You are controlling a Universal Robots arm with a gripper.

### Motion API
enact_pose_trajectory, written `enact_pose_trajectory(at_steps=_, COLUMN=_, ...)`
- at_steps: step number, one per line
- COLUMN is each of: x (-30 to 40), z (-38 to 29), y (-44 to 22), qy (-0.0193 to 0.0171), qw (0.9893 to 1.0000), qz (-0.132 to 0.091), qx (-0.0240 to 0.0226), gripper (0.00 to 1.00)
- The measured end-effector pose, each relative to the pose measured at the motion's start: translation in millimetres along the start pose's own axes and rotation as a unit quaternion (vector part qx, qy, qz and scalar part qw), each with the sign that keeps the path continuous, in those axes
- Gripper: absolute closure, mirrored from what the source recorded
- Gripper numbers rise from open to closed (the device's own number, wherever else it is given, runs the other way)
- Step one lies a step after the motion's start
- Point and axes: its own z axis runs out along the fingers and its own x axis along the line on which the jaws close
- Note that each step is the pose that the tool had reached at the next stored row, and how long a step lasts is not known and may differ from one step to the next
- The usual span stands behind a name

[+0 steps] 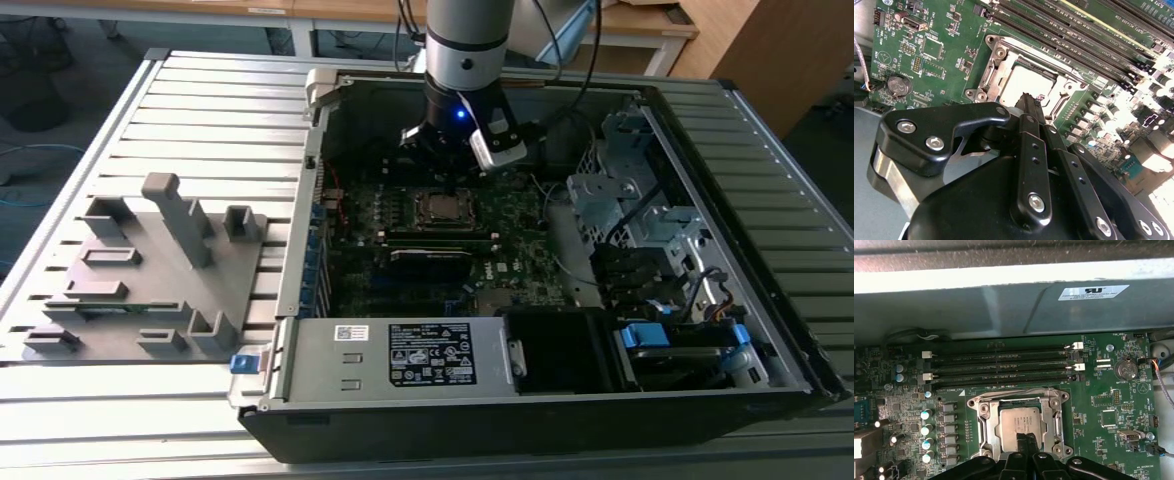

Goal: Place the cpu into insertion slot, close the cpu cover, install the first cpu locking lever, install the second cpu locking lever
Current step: 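Install the second cpu locking lever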

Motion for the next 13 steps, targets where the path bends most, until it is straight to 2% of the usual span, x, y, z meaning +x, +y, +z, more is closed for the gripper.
enact_pose_trajectory(at_steps=9, x=-0.1, z=-3.6, y=-0.1, qy=0.0, qw=1.0, qz=0.0, qx=0.0, gripper=0.9)
enact_pose_trajectory(at_steps=13, x=-0.5, z=-3.7, y=-3.4, qy=0.0, qw=1.0, qz=0.0, qx=0.0, gripper=0.9)
